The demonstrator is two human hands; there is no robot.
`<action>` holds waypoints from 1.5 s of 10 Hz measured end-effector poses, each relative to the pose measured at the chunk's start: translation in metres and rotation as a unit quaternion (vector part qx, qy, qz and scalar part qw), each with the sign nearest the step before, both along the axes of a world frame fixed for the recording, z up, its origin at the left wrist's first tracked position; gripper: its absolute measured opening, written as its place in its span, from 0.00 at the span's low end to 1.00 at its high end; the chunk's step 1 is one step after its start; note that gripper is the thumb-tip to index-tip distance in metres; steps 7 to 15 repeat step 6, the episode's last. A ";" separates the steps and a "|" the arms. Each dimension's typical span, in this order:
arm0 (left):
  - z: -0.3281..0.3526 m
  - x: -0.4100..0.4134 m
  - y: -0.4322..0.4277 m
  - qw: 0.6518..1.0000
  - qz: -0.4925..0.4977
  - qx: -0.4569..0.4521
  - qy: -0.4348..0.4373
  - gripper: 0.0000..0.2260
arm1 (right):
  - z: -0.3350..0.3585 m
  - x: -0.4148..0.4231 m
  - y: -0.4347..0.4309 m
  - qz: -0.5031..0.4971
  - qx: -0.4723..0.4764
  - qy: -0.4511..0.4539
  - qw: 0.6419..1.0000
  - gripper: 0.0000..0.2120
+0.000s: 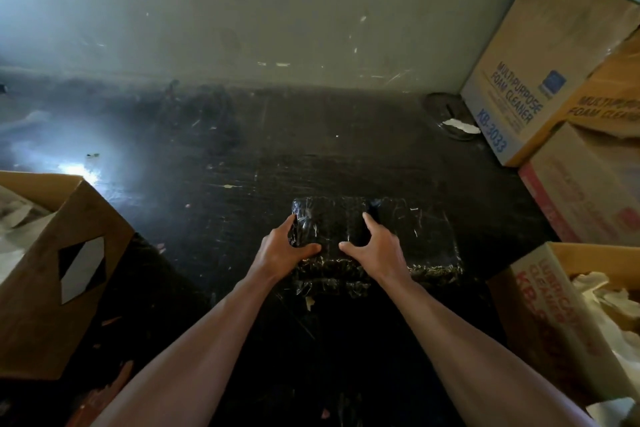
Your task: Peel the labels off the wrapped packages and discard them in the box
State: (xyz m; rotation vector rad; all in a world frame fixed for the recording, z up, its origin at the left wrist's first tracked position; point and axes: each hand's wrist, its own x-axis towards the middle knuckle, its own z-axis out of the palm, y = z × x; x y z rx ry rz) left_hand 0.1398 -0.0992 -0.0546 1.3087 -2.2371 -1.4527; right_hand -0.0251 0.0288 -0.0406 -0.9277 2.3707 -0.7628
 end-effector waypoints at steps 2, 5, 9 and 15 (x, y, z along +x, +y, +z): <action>-0.012 -0.011 -0.005 1.000 -0.010 0.020 -0.006 0.38 | -0.014 -0.005 -0.004 -0.006 0.017 -0.003 1.000 0.45; -0.017 -0.012 0.001 1.000 0.013 0.008 -0.013 0.38 | -0.014 0.001 -0.001 0.002 0.017 0.027 1.000 0.43; -0.014 -0.015 0.003 0.999 0.014 -0.042 -0.014 0.32 | -0.009 0.004 -0.001 -0.013 -0.001 0.043 0.999 0.41; -0.014 -0.015 0.003 0.999 0.014 -0.042 -0.014 0.32 | -0.009 0.004 -0.001 -0.013 -0.001 0.043 0.999 0.41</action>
